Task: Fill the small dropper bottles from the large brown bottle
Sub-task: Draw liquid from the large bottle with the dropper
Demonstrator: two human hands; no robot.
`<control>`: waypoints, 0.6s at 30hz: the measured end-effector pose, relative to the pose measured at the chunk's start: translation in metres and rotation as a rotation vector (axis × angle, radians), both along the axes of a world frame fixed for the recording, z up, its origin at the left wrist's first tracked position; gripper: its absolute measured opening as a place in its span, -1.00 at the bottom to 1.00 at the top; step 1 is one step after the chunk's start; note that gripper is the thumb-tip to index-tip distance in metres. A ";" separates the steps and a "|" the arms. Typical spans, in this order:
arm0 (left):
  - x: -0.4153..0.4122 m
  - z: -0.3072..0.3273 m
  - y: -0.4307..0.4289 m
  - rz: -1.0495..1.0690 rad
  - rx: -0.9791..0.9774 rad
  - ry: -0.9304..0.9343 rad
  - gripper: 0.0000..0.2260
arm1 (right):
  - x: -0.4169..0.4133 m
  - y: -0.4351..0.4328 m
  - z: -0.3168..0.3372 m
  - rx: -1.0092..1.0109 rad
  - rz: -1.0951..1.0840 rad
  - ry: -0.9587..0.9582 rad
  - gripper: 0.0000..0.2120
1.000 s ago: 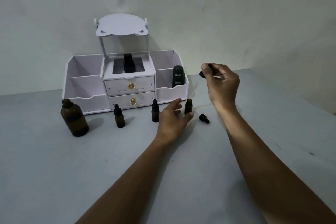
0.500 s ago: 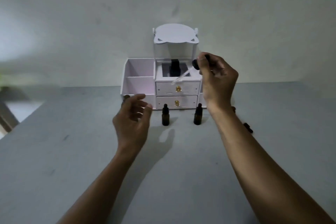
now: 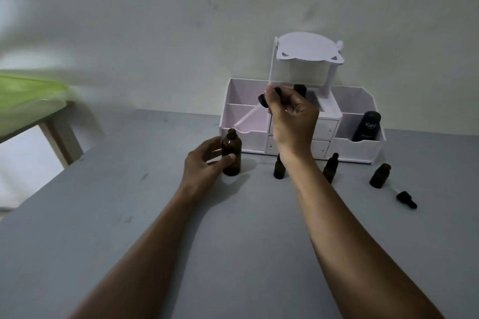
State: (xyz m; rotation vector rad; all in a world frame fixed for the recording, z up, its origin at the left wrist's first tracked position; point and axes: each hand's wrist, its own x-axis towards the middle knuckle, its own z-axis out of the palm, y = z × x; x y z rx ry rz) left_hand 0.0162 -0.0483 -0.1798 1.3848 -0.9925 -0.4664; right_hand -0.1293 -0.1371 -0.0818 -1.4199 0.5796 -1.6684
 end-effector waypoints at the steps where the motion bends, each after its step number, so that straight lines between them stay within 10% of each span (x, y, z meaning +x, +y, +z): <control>1: 0.000 0.000 0.000 -0.020 0.002 -0.015 -0.56 | 0.002 -0.001 -0.002 -0.003 -0.003 0.007 -0.95; 18: 0.007 -0.007 -0.001 -0.038 0.021 -0.160 -0.58 | 0.034 -0.004 -0.015 -0.150 0.031 0.519 -0.85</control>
